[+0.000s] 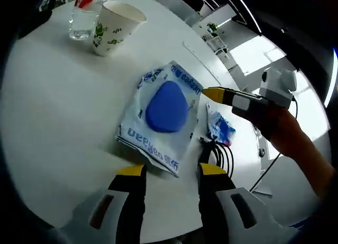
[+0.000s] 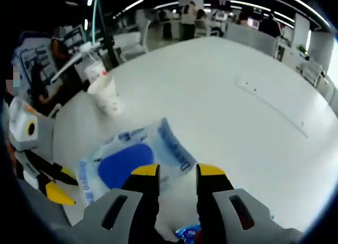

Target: Arrange the tabletop items into an orderly group along one side of the table until the central work area is clear of visible clutter.

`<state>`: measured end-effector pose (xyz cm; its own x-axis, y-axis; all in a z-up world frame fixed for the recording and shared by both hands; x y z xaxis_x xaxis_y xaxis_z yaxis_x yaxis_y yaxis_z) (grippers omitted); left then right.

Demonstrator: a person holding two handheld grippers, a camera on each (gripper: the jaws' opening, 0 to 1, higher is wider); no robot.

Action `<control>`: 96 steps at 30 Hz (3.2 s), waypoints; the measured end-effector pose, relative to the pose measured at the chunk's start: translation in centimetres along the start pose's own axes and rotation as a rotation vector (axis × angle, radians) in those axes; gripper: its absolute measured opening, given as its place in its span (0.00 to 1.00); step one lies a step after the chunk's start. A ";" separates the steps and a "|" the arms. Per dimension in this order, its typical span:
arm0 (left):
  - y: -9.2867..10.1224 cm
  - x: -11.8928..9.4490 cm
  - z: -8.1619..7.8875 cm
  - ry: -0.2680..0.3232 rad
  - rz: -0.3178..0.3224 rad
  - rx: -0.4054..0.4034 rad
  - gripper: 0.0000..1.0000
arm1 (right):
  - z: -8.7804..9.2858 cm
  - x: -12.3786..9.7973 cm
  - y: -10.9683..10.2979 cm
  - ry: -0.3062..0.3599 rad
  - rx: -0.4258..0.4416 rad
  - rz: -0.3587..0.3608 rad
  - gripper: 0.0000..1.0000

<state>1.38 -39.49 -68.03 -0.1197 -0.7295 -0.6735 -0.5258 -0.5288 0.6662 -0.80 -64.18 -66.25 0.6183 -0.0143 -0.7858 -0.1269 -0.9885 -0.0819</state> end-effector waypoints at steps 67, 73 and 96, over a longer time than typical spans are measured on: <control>-5.3 -3.3 -5.5 0.129 -0.025 0.092 0.00 | 10.2 -8.0 -9.7 0.143 0.173 0.070 0.00; -6.4 -3.1 -5.6 0.088 -0.020 0.089 0.00 | 11.6 -7.4 -11.3 0.093 0.167 0.062 0.01; -9.2 -5.0 -3.5 0.006 0.007 0.192 0.13 | 11.3 -6.8 -9.5 0.059 0.227 0.065 0.12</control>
<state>9.75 -32.47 -69.73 -0.1191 -0.7359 -0.6666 -0.6758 -0.4318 0.5974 -12.59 -52.96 -67.02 0.6465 -0.0921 -0.7573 -0.3346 -0.9263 -0.1731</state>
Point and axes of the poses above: the point that each gripper's makers call its tool centre point, and the gripper's own axes: x roughly forward along the fingers, y roughly to its right, z roughly out of its underside, the point moved 10 cm from there along -x, roughly backward along the fingers, and after that the axes turned 1 degree about -y, right-handed, at the moved point
